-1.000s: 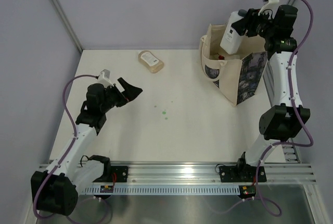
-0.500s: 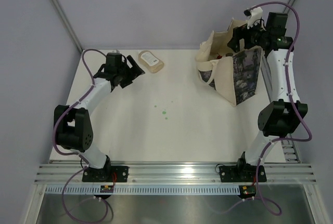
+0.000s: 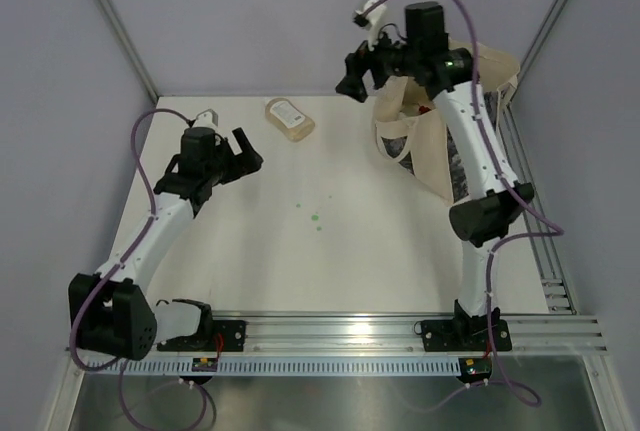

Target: Place the personal care products into the canvas bag

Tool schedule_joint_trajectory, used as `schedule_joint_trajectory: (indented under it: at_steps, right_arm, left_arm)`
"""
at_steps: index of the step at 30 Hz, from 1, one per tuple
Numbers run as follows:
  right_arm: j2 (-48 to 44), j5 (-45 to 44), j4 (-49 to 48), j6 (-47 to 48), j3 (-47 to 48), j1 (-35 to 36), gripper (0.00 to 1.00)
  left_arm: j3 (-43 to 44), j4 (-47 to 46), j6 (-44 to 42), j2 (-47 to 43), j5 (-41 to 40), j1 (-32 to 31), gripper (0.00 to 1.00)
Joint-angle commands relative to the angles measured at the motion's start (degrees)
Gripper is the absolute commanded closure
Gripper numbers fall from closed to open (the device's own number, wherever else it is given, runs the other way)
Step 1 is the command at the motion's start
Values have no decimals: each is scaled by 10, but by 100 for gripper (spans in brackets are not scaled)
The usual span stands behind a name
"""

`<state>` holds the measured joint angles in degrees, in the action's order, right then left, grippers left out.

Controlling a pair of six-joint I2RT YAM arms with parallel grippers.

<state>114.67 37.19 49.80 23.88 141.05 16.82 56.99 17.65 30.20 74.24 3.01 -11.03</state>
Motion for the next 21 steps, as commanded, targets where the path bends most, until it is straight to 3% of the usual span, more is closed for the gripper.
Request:
schedule_joint_trajectory:
  at_steps: [1, 4, 9, 16, 21]
  right_arm:
    - [87, -100, 40, -50, 43, 73, 0]
    - [160, -192, -4, -113, 46, 132, 0]
    - [232, -342, -115, -211, 55, 161, 1]
    - [351, -368, -254, -235, 111, 162, 1]
    - [397, -363, -317, -294, 140, 162, 0]
  left_arm:
    - [-49, 2, -32, -83, -46, 0, 2]
    - [-104, 20, -24, -164, -59, 0, 2]
    - [-159, 84, 9, -292, -66, 0, 1]
    - [-209, 125, 70, -401, -64, 0, 1]
    - [-201, 151, 84, -406, -65, 0, 1]
